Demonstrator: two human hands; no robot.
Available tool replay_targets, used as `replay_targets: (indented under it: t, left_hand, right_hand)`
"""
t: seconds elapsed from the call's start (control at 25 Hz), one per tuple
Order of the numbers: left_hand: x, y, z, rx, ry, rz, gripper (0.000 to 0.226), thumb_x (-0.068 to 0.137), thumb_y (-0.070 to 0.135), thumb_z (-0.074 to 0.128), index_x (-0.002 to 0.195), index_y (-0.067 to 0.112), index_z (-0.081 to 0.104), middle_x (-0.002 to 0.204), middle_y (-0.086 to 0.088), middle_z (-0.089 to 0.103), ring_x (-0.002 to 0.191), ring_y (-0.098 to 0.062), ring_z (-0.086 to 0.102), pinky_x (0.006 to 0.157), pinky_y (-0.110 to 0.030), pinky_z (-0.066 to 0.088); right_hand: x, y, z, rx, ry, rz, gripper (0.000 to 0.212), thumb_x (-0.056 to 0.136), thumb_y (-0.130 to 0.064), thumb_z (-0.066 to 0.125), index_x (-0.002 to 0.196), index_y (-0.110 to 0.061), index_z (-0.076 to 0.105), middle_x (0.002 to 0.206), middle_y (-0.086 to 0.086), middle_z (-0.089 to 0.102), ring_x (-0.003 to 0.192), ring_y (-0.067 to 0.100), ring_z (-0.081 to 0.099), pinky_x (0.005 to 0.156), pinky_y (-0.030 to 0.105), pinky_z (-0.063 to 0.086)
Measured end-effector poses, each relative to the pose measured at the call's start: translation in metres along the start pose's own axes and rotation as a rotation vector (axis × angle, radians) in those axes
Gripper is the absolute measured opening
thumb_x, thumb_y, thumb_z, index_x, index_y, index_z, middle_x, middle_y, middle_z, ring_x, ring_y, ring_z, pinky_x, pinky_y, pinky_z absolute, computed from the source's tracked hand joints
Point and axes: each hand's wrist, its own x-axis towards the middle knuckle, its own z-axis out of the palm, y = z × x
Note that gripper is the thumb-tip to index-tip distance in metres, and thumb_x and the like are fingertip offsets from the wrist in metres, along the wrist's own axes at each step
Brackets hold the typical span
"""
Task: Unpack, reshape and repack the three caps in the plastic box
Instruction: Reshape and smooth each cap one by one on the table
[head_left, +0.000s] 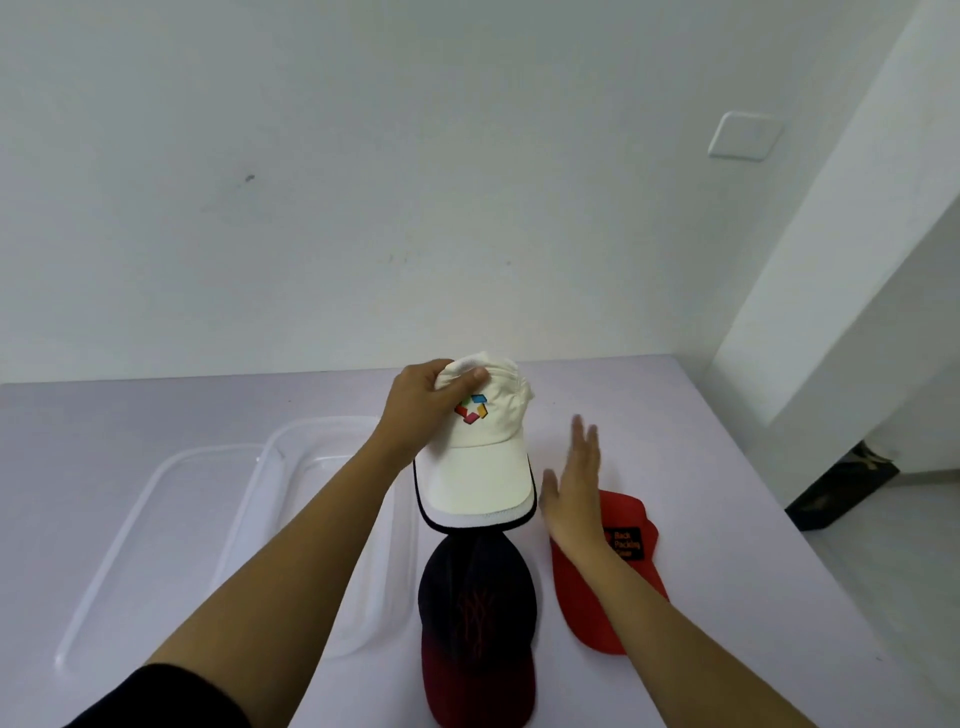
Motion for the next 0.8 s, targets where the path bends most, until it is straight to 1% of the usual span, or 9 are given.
replay_targets:
  t: [0.08, 0.16, 0.28, 0.44, 0.52, 0.6, 0.68, 0.76, 0.8]
  left_hand:
    - [0.003, 0.007, -0.002, -0.068, -0.050, -0.033, 0.019, 0.081, 0.036, 0.070, 0.071, 0.020, 0.072, 0.067, 0.004, 0.070, 0.065, -0.011, 0.063, 0.067, -0.024, 0.048]
    - [0.005, 0.011, 0.000, -0.032, -0.094, -0.037, 0.022, 0.081, 0.038, 0.070, 0.075, 0.016, 0.072, 0.072, 0.000, 0.071, 0.069, -0.014, 0.064, 0.069, -0.027, 0.049]
    - [0.005, 0.008, 0.012, 0.043, -0.100, -0.025, 0.025, 0.084, 0.039, 0.067, 0.076, 0.016, 0.070, 0.072, 0.001, 0.070, 0.068, -0.012, 0.063, 0.068, -0.025, 0.048]
    - [0.006, 0.002, 0.019, 0.234, 0.038, 0.083, 0.039, 0.086, 0.037, 0.064, 0.059, 0.010, 0.057, 0.052, 0.005, 0.050, 0.051, -0.006, 0.043, 0.054, -0.017, 0.033]
    - [0.006, -0.001, 0.021, 0.326, 0.116, 0.153, 0.046, 0.087, 0.037, 0.063, 0.051, 0.019, 0.041, 0.047, 0.003, 0.040, 0.049, -0.010, 0.037, 0.052, -0.021, 0.030]
    - [0.006, -0.008, 0.022, 0.401, 0.137, 0.199, 0.042, 0.087, 0.039, 0.062, 0.055, 0.019, 0.043, 0.051, 0.000, 0.046, 0.054, -0.016, 0.042, 0.057, -0.028, 0.034]
    - [0.004, -0.013, 0.025, 0.317, 0.131, 0.126, 0.026, 0.088, 0.044, 0.059, 0.080, 0.019, 0.061, 0.074, -0.001, 0.064, 0.070, -0.016, 0.057, 0.067, -0.029, 0.044]
    - [-0.005, -0.011, 0.023, -0.061, 0.039, -0.137, 0.042, 0.087, 0.053, 0.054, 0.116, 0.024, 0.057, 0.106, 0.003, 0.067, 0.093, -0.011, 0.063, 0.079, -0.027, 0.049]
    - [-0.009, -0.012, 0.023, -0.274, -0.051, -0.280, 0.049, 0.086, 0.059, 0.050, 0.122, 0.025, 0.055, 0.111, 0.006, 0.068, 0.098, -0.009, 0.066, 0.080, -0.028, 0.052]
  right_hand:
    - [0.008, -0.004, -0.001, 0.434, -0.012, 0.371, 0.065, 0.097, -0.040, 0.038, 0.149, -0.027, -0.001, 0.159, 0.002, 0.000, 0.146, 0.021, 0.007, 0.118, 0.043, 0.015]
    - [0.011, -0.019, 0.000, 0.885, -0.118, 0.552, 0.066, 0.091, -0.061, 0.028, 0.148, -0.031, 0.011, 0.156, 0.004, 0.020, 0.141, 0.026, 0.026, 0.116, 0.049, 0.021]
    - [0.007, -0.047, -0.002, 1.319, -0.351, 0.547, 0.078, 0.081, -0.071, 0.033, 0.139, -0.019, 0.042, 0.138, 0.014, 0.051, 0.124, 0.033, 0.051, 0.104, 0.051, 0.040]
    - [0.003, -0.055, -0.007, 1.386, -0.519, 0.537, 0.071, 0.083, -0.064, 0.041, 0.132, -0.013, 0.053, 0.136, 0.016, 0.053, 0.126, 0.036, 0.049, 0.103, 0.051, 0.040]
    - [0.004, -0.051, -0.005, 1.367, -0.537, 0.520, 0.061, 0.090, -0.054, 0.040, 0.135, -0.013, 0.048, 0.140, 0.018, 0.048, 0.130, 0.038, 0.044, 0.108, 0.055, 0.033]
    - [0.005, -0.046, -0.003, 1.358, -0.542, 0.528, 0.055, 0.093, -0.047, 0.038, 0.135, -0.013, 0.049, 0.140, 0.018, 0.048, 0.129, 0.038, 0.044, 0.109, 0.057, 0.031]
    - [0.004, -0.043, -0.004, 1.387, -0.534, 0.527, 0.053, 0.093, -0.046, 0.037, 0.134, -0.013, 0.050, 0.138, 0.018, 0.051, 0.127, 0.038, 0.047, 0.107, 0.056, 0.034]
    - [0.005, -0.040, -0.006, 1.415, -0.518, 0.511, 0.054, 0.093, -0.045, 0.037, 0.134, -0.012, 0.049, 0.137, 0.018, 0.052, 0.125, 0.037, 0.049, 0.105, 0.054, 0.038]
    - [0.005, -0.040, -0.007, 1.419, -0.513, 0.504, 0.055, 0.093, -0.045, 0.036, 0.134, -0.011, 0.049, 0.136, 0.018, 0.052, 0.125, 0.037, 0.050, 0.103, 0.053, 0.041]
